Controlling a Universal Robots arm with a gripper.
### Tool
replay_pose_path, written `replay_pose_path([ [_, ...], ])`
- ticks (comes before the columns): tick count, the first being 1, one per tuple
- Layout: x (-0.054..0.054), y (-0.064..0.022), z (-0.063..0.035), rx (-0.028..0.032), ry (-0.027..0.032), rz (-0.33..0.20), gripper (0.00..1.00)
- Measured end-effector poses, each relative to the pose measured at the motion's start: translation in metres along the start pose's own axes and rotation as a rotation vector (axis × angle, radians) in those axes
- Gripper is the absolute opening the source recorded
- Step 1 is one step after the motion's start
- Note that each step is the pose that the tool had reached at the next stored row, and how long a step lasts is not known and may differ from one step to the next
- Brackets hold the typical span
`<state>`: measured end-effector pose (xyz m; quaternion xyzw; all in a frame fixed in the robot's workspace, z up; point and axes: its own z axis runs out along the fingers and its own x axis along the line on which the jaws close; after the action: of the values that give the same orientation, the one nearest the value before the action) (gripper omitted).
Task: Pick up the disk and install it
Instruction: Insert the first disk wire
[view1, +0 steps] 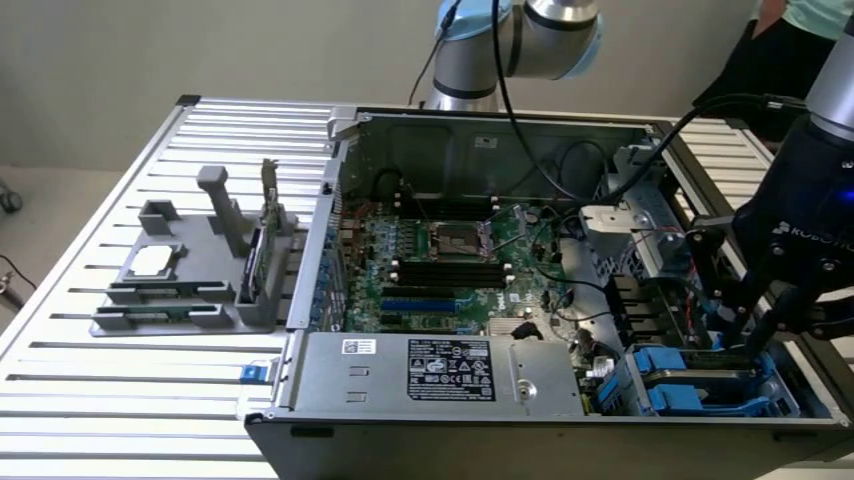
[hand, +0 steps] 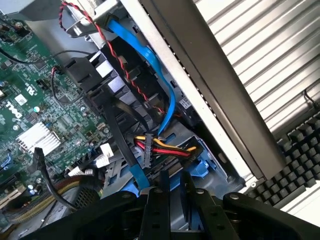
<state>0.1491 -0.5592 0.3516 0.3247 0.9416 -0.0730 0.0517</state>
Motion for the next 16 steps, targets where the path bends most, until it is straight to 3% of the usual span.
replay_pose_path([
  [7,-0.0016,-0.0002,0.0025,0.0029,0.0046,0.036,0.24],
  [16,-0.0065,0.0008,0.0021,0.0017,0.0103,0.057,0.24],
])
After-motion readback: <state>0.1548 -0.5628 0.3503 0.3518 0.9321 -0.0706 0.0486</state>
